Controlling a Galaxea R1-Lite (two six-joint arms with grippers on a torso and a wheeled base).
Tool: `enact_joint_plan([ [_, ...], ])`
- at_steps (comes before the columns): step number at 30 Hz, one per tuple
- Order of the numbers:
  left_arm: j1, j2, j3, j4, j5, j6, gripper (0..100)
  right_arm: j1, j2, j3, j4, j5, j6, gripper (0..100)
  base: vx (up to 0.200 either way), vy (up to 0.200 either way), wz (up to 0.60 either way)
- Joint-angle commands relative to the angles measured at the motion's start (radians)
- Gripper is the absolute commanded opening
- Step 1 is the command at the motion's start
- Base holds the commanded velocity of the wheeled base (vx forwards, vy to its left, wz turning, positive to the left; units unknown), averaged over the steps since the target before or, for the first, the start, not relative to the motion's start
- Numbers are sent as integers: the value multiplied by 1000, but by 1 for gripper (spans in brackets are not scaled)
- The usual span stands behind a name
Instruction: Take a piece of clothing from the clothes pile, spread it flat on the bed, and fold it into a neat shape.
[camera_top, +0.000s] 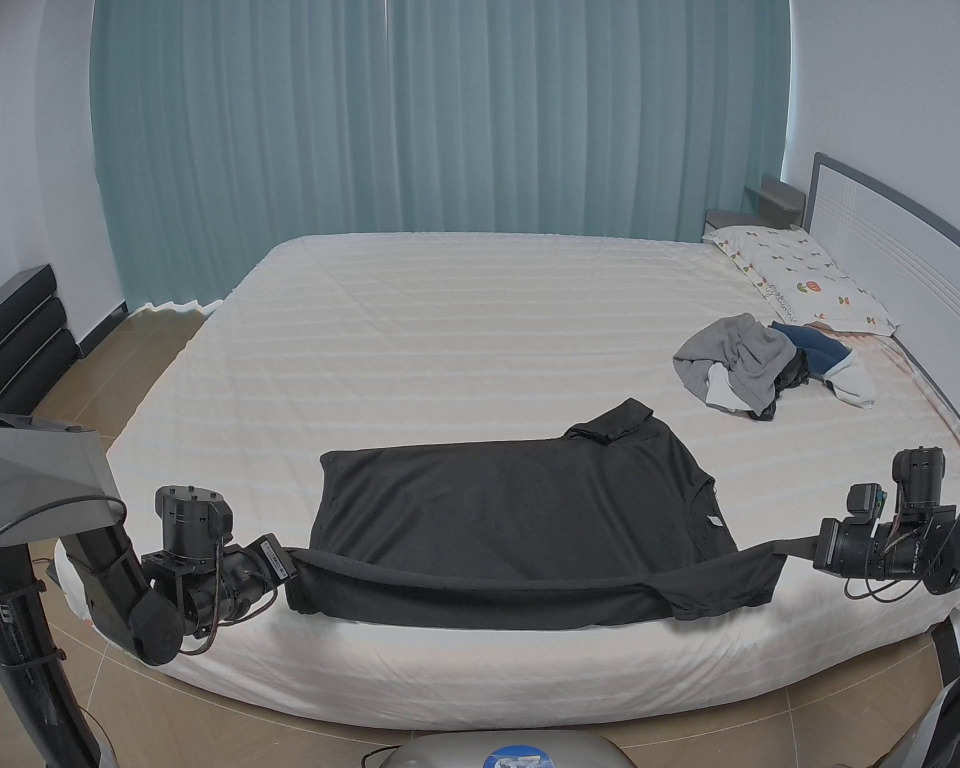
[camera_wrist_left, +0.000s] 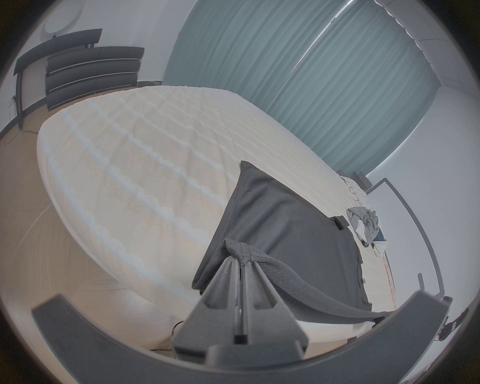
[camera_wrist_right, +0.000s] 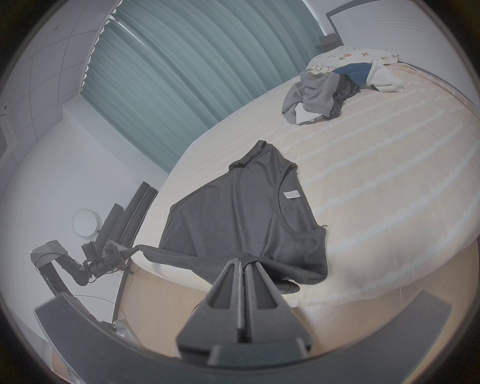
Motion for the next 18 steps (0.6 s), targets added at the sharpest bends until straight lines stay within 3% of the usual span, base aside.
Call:
enact_joint_plan([
  [1,14,69,-64,10,1,-1,0,6,118,-83,-1,-29,3,0,0,0,0],
  [11,16,131,-128,10,1,0,0,15,221,-160,-1,-32,3,0,0,0,0],
  [18,14,204,-208,12,1,0,0,51,297,-254,-2,-43,59,0,0,0,0],
])
